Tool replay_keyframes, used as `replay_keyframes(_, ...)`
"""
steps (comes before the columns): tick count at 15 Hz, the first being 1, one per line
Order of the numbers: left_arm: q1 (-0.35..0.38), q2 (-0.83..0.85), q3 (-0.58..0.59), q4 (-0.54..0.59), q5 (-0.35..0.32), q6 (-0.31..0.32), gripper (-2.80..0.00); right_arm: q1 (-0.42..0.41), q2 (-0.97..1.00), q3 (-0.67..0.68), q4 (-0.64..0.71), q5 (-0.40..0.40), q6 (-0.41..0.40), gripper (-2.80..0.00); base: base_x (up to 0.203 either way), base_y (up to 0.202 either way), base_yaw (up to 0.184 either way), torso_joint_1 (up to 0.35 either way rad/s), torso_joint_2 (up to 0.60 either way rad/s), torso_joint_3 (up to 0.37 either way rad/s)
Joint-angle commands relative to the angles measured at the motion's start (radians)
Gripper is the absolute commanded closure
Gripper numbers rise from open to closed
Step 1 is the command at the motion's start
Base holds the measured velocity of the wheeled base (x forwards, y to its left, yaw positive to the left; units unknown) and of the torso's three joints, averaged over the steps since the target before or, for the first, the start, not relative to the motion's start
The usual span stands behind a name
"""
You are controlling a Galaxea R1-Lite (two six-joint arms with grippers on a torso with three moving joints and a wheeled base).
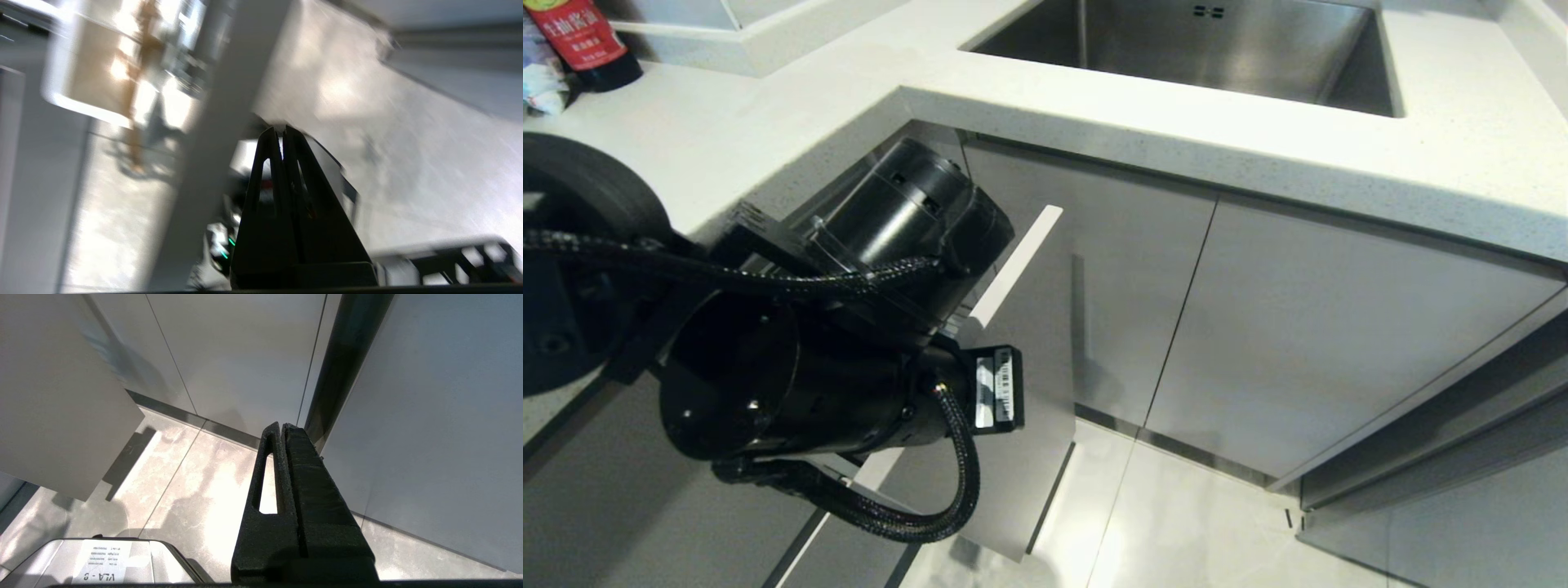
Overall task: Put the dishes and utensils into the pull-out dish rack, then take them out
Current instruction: Close the cupboard
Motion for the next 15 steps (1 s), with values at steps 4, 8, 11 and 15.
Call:
replay_keyframes(4, 0.083, -0.067, 0.001, 0.004, 0.053, 0.079, 0.0, 0.0, -0.001, 0.0, 0.001, 0.0, -0.001, 0.0, 0.0, 0.0, 0.0, 0.0, 0.0, 0.0)
replay_keyframes(8, 0.163, -0.098, 0.001, 0.0, 0.077, 0.155, 0.0, 0.0, -0.001, 0.0, 0.0, 0.0, -0.001, 0.0, 0.0, 0.0, 0.0, 0.0, 0.0, 0.0)
replay_keyframes(11, 0.259, -0.103, 0.0, -0.011, 0.085, 0.223, 0.0, 0.0, -0.001, 0.0, 0.0, 0.0, -0.001, 0.0, 0.0, 0.0, 0.0, 0.0, 0.0, 0.0)
replay_keyframes(15, 0.384, -0.098, 0.027, -0.135, 0.123, 0.331, 0.0, 0.0, -0.001, 0.0, 0.0, 0.0, -0.001, 0.0, 0.0, 0.0, 0.0, 0.0, 0.0, 0.0)
